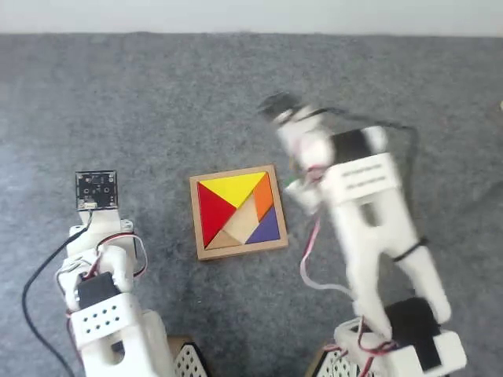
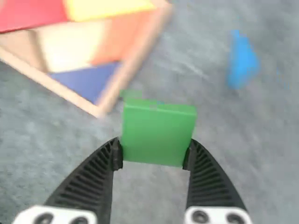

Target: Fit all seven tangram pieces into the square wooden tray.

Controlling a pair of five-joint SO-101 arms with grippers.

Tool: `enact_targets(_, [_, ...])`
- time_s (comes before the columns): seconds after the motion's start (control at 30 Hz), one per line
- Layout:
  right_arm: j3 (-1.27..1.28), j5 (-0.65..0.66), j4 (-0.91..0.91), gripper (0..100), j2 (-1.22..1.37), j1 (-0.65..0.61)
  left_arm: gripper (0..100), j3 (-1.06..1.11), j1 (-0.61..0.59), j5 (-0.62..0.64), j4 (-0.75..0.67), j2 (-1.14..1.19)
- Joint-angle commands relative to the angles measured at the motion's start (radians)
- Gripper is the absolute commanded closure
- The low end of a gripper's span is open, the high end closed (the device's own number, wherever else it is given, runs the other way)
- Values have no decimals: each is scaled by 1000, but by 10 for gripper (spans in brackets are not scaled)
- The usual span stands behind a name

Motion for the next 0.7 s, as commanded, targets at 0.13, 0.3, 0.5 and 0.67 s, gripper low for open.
enact_targets(0.13, [250, -21, -357, 915, -58, -229, 988, -38, -8, 5, -15, 3])
enact_targets(0.3, [315, -26, -455, 914, -56, -249, 988, -38, -8, 5, -15, 3])
enact_targets(0.5, [333, -35, -518, 914, 12, -295, 988, -38, -6, 5, -15, 3])
enact_targets(0.67, [324, -52, -573, 913, 107, -317, 988, -38, -6, 5, -15, 3])
